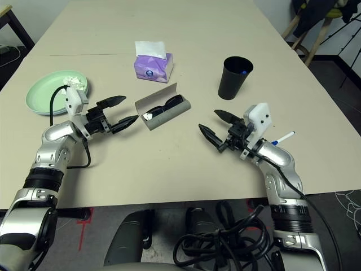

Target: Organize and tidy the items on the table.

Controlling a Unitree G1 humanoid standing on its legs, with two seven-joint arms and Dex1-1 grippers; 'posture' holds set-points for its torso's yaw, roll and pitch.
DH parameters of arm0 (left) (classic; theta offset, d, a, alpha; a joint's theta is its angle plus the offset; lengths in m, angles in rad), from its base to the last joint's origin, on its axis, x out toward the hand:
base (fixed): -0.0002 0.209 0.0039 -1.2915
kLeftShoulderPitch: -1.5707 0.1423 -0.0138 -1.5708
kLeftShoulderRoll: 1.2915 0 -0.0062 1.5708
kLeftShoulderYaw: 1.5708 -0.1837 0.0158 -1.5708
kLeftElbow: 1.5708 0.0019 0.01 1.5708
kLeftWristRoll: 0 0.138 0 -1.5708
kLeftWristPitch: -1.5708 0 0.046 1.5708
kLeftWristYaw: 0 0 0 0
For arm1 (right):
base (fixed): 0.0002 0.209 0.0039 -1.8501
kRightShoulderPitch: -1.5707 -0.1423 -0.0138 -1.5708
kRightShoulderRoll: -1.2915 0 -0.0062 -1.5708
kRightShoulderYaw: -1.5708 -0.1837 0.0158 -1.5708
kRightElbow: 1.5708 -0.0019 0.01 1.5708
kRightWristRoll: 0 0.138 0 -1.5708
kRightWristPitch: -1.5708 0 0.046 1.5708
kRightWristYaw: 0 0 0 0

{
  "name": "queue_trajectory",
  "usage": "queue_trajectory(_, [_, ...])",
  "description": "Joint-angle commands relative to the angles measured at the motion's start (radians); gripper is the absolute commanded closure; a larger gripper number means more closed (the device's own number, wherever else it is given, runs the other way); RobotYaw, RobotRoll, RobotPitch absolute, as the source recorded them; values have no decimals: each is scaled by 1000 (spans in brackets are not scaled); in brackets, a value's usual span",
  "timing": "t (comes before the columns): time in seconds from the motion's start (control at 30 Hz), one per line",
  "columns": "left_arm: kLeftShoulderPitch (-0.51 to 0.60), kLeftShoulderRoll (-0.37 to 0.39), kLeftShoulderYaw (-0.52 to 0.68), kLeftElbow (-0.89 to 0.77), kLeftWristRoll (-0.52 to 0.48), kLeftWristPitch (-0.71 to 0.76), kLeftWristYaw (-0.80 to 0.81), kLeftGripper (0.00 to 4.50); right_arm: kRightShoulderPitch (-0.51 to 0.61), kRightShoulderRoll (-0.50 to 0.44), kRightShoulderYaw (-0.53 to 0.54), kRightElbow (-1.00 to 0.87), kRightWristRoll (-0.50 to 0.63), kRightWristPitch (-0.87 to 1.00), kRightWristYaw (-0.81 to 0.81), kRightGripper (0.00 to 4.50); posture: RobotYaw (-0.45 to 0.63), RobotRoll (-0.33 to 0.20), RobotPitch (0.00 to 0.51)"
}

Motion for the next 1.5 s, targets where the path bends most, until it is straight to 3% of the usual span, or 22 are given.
queue_trajectory(0.03, [-13, -2, -10, 64, 26, -28, -34, 0, 7, -17, 4, -34, 27, 16, -11, 35, 58, 0, 130])
queue_trajectory(0.07, [-19, -3, -12, 81, 31, -36, -39, 0, 3, -20, 4, -45, 33, 25, -16, 35, 55, 0, 129])
queue_trajectory(0.17, [-41, -3, -15, 141, 48, -61, -59, 650, -9, -33, 5, -84, 49, 53, -32, 0, 44, 0, 129])
queue_trajectory(0.5, [-138, -21, 14, 290, 93, 3, 95, 4481, -29, -60, 4, -155, 84, 98, -79, 0, 31, 0, 128])
queue_trajectory(0.8, [-253, -80, 19, 394, 140, 32, 309, 4481, -32, -65, 10, -121, 80, 56, -77, 0, 30, 0, 122])
queue_trajectory(1.17, [-229, -103, -37, 345, 160, 34, 127, 4481, -25, -74, -2, -64, 81, 1, -69, 0, 21, 0, 123])
queue_trajectory(1.5, [-143, -98, -96, 195, 158, 155, -21, 4481, -39, -81, -2, -28, 82, -35, -65, 0, 22, 0, 120])
